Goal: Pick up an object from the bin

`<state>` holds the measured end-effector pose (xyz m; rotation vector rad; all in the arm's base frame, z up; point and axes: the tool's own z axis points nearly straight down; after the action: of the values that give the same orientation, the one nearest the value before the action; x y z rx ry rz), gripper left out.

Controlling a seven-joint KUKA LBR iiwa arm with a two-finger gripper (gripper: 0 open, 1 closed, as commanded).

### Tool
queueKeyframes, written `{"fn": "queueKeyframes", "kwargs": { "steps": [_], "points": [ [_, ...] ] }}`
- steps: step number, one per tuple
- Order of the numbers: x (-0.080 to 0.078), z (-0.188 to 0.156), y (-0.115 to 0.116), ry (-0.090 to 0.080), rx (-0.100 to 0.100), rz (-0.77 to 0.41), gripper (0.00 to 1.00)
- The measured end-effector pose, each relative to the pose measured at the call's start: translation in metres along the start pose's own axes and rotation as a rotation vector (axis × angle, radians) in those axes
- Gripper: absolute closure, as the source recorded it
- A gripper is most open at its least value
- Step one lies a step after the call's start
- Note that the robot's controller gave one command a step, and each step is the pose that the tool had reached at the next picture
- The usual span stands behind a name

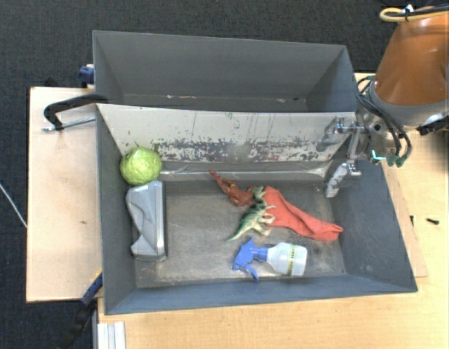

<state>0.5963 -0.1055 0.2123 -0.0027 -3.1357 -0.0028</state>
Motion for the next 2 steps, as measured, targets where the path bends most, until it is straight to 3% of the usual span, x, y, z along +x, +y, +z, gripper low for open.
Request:
{"fn": "queueKeyframes", "kwargs": {
  "steps": [2],
  "points": [
    [-0.0011,-0.0029,0.0007,-0.011,0.002,0.003,0.0]
  ]
}}
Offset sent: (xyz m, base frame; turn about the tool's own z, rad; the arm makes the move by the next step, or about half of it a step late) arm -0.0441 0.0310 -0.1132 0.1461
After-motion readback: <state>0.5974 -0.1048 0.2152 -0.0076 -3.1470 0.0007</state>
